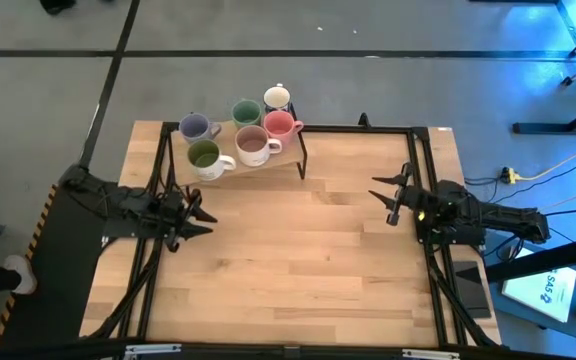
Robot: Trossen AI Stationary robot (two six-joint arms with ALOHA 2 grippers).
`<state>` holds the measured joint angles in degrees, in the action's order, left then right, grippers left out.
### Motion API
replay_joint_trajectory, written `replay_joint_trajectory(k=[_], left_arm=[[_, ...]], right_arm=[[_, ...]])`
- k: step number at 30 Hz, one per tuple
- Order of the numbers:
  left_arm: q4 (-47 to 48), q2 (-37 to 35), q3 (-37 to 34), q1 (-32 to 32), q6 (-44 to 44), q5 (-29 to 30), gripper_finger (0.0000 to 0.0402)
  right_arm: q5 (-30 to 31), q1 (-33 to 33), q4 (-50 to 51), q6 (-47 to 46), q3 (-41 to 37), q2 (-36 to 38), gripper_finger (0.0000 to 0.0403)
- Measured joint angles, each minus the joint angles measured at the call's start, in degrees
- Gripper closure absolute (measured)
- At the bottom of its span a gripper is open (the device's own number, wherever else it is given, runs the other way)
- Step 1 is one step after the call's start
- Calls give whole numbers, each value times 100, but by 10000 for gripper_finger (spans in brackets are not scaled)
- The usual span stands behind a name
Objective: Place coffee mugs
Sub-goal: Return to Home Position
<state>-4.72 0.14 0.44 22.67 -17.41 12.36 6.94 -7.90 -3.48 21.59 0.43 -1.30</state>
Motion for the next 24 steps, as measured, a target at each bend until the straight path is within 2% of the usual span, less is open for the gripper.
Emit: replay_joint_trajectory(k=[3, 6, 9, 13, 16, 21, 24], left_arm=[[35, 0, -1, -253, 0, -275, 263], [73, 0, -2, -488, 2, -313, 263], [107, 0, 0, -651, 1, -290, 263], [108, 0, -2, -708, -12, 31, 263], [187, 0, 0, -690, -471, -23, 263], [165, 0, -2, -690, -752, -115, 263], [165, 0, -2, -690, -752, -113, 263]], right_arm=[[-2, 0, 39, 126, 0, -2, 243], [-4, 0, 53, 167, 0, -2, 243], [-47, 0, 56, 289, 0, -2, 243], [-48, 0, 59, 297, 0, -2, 243], [-81, 0, 80, 289, 0, -2, 243], [-1184, 3, 158, 281, -2, -8, 243], [-1357, 4, 129, 284, -2, -3, 243]])
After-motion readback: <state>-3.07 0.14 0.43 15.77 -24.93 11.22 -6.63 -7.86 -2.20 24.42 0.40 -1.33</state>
